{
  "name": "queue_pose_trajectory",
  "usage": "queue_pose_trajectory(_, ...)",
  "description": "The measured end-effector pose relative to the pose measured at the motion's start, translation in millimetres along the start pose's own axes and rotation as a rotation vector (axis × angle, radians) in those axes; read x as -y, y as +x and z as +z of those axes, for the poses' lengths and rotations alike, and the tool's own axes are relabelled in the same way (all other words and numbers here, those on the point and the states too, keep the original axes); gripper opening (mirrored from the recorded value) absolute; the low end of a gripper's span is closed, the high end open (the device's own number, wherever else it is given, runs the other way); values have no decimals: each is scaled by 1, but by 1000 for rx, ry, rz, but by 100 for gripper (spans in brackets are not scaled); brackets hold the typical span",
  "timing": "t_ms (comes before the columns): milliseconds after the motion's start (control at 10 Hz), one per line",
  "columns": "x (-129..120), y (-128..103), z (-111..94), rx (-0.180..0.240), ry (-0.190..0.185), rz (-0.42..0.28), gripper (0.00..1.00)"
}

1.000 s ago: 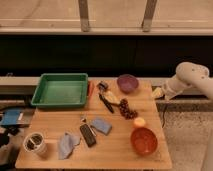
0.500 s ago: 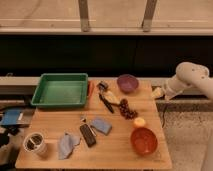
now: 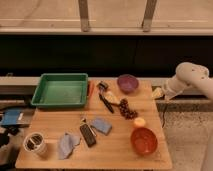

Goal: Place grapes in table surface

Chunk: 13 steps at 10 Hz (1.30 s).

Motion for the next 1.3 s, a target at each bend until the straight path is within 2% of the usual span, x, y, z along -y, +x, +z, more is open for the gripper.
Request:
queue_pose_trajectory(300,-10,2,2,-16,-9,-43,66)
queue_pose_trajectory(600,-62,-10,22,-68,-29,-151,66)
queue_pose_trajectory(900,-122,-4,51,-171,-49,-298,66)
queue_pose_trajectory(1100,-143,9,66,-225,-54,-365,66)
queue_pose_trajectory(1300,-149,26,79,-280,-59,-404,66)
